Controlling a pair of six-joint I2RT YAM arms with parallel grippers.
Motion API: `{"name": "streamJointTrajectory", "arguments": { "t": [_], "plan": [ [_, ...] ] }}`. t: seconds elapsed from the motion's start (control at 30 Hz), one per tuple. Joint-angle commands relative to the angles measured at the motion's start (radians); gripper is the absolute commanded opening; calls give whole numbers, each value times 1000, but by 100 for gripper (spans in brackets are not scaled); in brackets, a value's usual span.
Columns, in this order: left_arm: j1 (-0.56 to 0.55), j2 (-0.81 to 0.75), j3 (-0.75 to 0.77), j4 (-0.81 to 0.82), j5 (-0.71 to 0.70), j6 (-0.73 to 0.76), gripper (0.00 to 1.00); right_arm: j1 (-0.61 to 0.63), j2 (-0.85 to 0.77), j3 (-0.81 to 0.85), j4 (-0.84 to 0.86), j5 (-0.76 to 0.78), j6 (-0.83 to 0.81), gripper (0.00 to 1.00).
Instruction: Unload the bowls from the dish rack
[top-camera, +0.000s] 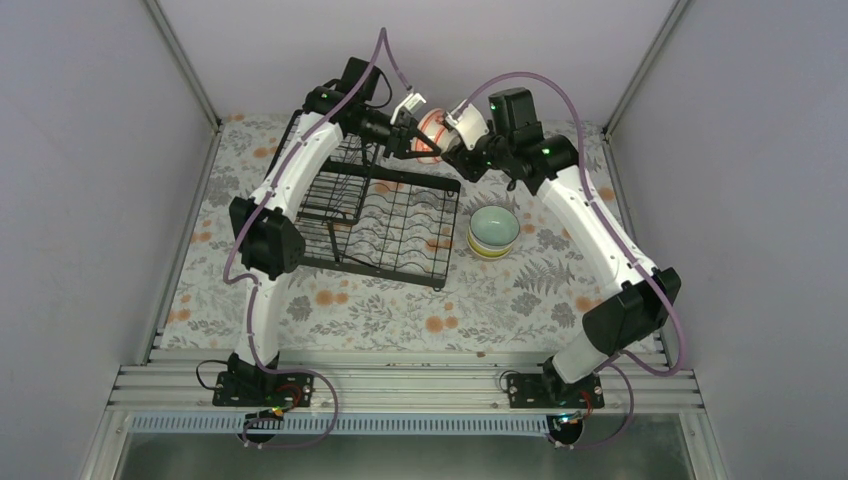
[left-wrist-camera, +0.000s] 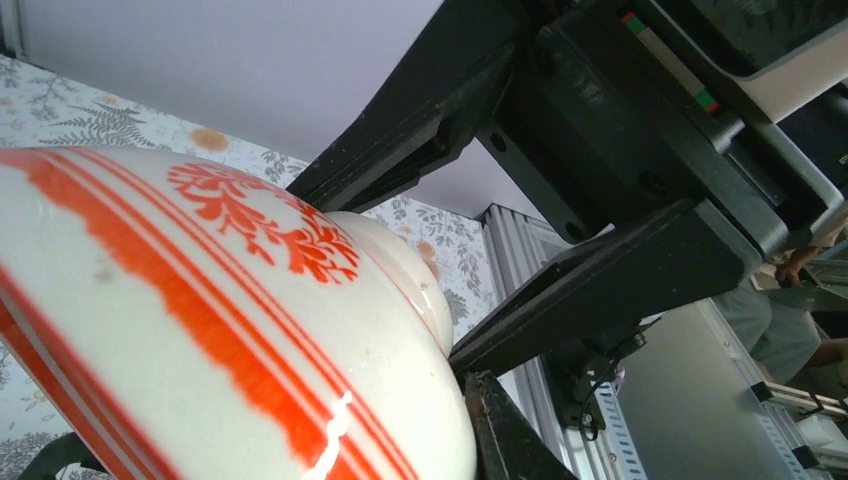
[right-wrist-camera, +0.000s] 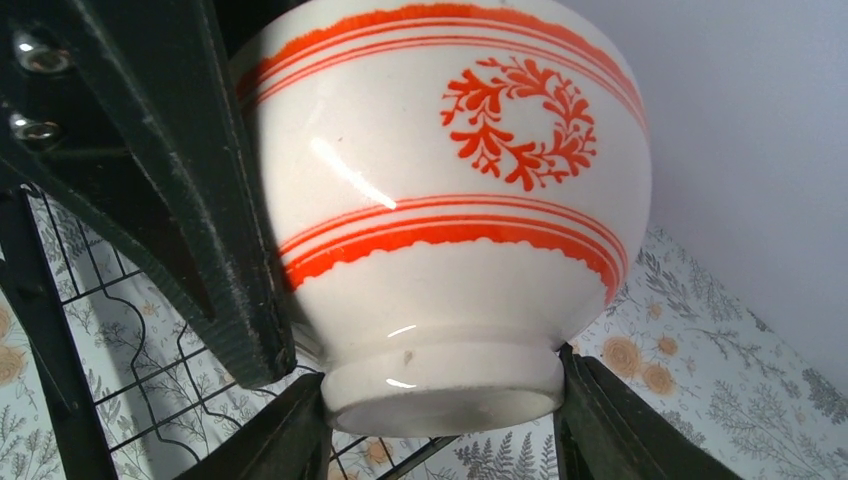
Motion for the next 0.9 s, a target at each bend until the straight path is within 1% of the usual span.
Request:
{"name": "streamJointTrajectory", "arguments": {
  "t": [0.0,0.1,0.27,0.33,0.4,0.47,0.5,0.57,0.63,0.77,0.87],
  "plan": [
    [-43,-29,60,-24,85,38,2,3,-1,-30,70,94,-17,51],
    [-43,-39,55,-22,62,39,2,3,-40,-54,76,129,-20,66],
    [-50,-71,34,4,-25,24,2,2,-127,-79,41,200,-18,81],
    [-54,-90,21,26,-74,3,2,0,-174,-101,14,230,-17,85],
    [-55,-109,-11,58,-97,-20,2,-5,-209,-111,-51,278,-15,88],
    [-70,-124,-28,72,-179,-25,2,-16,-261,-146,-91,329,-13,90],
    [-78,-130,-37,80,-207,-27,2,-19,-298,-180,-98,361,-17,90],
    [-93,-125,-27,90,-267,-37,2,-32,-366,-249,-99,436,-13,95],
    [-113,-109,-10,104,-314,-45,2,-58,-429,-289,-108,473,-5,96],
    [-199,-72,46,125,-491,-55,2,-157,-571,-373,-86,506,5,100],
    [-271,-68,31,145,-651,-30,2,-205,-621,-445,-77,519,3,100]
  ]
}}
